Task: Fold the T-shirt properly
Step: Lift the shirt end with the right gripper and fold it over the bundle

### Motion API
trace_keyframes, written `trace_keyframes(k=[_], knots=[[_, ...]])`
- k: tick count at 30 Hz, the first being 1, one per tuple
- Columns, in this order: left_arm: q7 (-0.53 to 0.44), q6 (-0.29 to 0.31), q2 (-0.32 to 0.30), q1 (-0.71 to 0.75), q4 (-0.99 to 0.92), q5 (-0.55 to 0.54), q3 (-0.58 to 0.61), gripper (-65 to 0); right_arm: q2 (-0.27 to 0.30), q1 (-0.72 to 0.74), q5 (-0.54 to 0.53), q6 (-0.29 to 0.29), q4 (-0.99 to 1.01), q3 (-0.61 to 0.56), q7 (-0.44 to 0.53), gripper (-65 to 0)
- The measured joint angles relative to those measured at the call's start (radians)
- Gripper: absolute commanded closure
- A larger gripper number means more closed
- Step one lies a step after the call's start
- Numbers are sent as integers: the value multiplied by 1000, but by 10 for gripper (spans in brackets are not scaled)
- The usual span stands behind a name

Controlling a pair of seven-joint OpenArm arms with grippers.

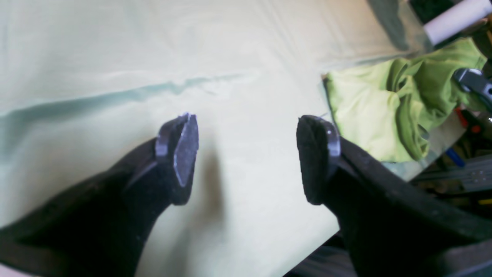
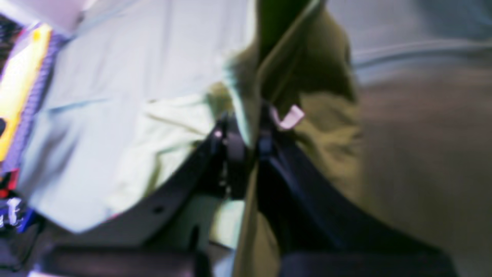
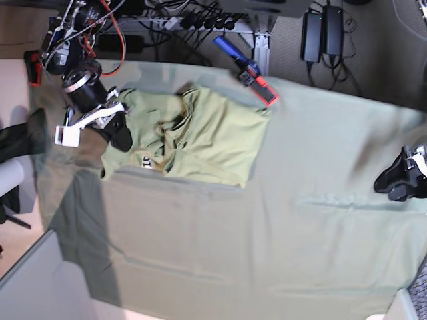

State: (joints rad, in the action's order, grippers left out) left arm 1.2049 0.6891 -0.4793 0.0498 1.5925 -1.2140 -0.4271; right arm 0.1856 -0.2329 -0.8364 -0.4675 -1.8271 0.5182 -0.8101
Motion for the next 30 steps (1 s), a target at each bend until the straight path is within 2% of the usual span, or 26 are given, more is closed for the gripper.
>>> trace_keyframes(k=[13, 19, 20, 22, 23, 24, 30], knots=[[0, 0, -31, 0, 0, 3, 0, -430, -142, 0, 6, 0, -47, -264, 6, 0], [0, 0, -31, 0, 0, 3, 0, -430, -169, 0, 101, 0, -48, -341, 24, 0], [0, 0, -31, 0, 0, 3, 0, -430, -169, 0, 107, 0, -47, -352, 24, -61], [-1, 0, -31, 0, 0, 3, 0, -430, -169, 0, 113, 0, -48, -375, 24, -225], [0, 0, -31, 0, 0, 3, 0, -430, -169, 0, 112, 0, -48, -387, 24, -275], [0, 0, -31, 0, 0, 3, 0, -430, -169, 0, 113, 0, -47, -397, 24, -300], [0, 0, -31, 0, 0, 3, 0, -430, -169, 0, 113, 0, -47, -472, 31, -302]])
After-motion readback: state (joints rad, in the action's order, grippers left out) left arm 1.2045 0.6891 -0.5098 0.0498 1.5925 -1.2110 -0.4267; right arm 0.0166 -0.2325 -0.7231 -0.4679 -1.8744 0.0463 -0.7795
